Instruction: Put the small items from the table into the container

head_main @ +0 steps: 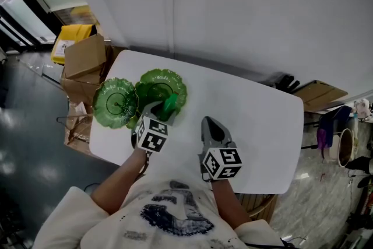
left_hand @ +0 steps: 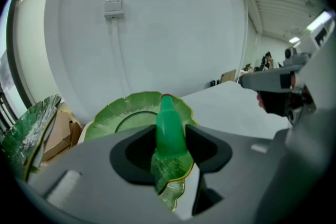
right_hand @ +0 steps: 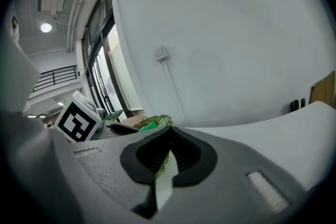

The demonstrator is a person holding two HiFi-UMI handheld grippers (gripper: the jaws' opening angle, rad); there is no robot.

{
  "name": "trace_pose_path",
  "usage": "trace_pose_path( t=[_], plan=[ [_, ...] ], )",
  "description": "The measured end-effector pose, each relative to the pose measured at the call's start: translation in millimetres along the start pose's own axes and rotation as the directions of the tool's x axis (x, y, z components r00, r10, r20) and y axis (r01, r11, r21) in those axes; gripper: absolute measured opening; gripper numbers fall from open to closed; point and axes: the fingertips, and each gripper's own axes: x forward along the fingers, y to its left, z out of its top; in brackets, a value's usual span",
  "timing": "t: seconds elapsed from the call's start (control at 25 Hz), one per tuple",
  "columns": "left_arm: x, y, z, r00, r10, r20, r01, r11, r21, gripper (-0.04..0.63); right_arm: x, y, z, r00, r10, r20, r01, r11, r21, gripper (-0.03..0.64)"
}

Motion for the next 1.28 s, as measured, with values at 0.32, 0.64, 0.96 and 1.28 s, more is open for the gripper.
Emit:
trace_pose_path(
  t=[0.32,0.64,0.96,1.28],
  plan=[
    [-0.3,0.5,1.3,1.0,0.006,0.011,-0.006,1.0,0.009,0.173,-7.3,-1.9,-1.6,1.0,-0.011,0.004,0.011,1.0,0.008,-0.003],
    [-11.2,4.3,12.8,0.997,0.016,0.075,-0.017,1.0,0.007,0.173,-25.0,-4.8,-2.0,0.999,-0.032,0.021,0.031,0.999,0.014,-0.003],
    [-30.8,-9.4,16.8,0.993,0.014,0.117,-0.016,1.0,0.013,0.173,-50.7,-1.5,-5.1,0.998,-0.04,0.04,0.04,0.999,0.02,-0.003],
    [-60.5,-51.2,29.0,0.963,-0.029,0.266,0.035,0.999,-0.016,0.172,-94.7,-8.7,-15.5,0.997,-0.057,0.054,0.056,0.998,0.018,-0.002]
  ],
)
